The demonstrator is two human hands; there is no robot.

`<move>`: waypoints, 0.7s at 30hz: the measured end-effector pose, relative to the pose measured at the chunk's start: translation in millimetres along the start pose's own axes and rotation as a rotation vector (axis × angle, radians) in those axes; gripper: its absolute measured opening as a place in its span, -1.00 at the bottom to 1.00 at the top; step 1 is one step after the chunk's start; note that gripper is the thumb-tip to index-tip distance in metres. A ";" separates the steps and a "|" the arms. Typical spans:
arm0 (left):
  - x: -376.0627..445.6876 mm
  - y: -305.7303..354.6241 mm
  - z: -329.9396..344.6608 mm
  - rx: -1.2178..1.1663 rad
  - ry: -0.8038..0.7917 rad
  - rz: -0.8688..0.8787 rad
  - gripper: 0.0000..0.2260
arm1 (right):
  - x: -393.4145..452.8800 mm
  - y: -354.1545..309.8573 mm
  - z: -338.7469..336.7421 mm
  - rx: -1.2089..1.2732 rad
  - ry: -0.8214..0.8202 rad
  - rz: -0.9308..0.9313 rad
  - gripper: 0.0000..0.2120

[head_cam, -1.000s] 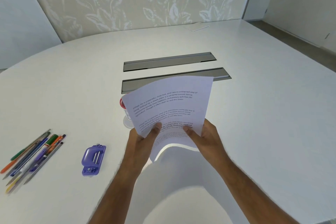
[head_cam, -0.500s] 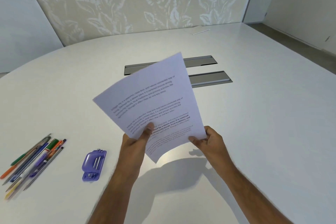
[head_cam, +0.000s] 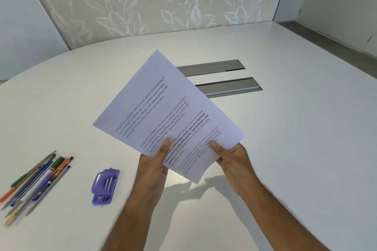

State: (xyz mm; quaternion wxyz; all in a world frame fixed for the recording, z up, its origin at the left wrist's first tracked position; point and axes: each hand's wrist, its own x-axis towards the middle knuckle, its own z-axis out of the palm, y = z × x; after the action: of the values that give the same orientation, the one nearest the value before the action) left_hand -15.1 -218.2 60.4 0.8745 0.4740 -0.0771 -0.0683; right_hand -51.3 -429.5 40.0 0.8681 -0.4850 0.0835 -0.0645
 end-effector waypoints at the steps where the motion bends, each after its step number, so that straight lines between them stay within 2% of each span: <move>1: 1.4 0.7 -3.5 -0.010 0.016 0.011 -0.48 | 0.8 -3.2 -1.2 -0.034 0.016 -0.029 -0.53; 4: 5.1 7.7 -17.1 -0.061 0.115 0.034 -0.42 | 1.9 -14.4 -7.7 -0.170 0.093 -0.088 -0.63; 7: 9.7 19.6 -34.9 -0.043 0.210 0.042 -0.53 | 3.6 -23.4 -19.8 -0.257 0.153 -0.115 -0.71; 9: 11.6 26.2 -45.2 0.087 0.216 0.052 -0.55 | 4.8 -26.6 -29.0 -0.301 0.168 -0.123 -0.77; 12: 10.8 32.1 -48.4 0.432 0.184 0.069 -0.57 | 4.1 -29.8 -40.6 -0.357 0.192 -0.124 -0.82; 15: 13.3 31.1 -42.8 0.698 0.109 0.066 -0.80 | 5.9 -33.7 -42.0 -0.409 0.188 -0.124 -0.85; 17: 15.3 29.7 -36.2 0.769 0.111 0.051 -0.86 | 8.5 -39.4 -37.7 -0.457 0.191 -0.140 -0.84; 21: 15.8 32.1 -23.4 0.736 0.129 0.054 -0.73 | 14.5 -55.0 -26.8 -0.504 0.186 -0.216 -0.83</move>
State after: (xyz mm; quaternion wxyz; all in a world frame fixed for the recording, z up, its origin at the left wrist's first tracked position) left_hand 6.5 -184.7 75.8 0.6503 0.7576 -0.0537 0.0171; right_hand -44.4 -483.3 71.9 0.6970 -0.6835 0.1239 -0.1780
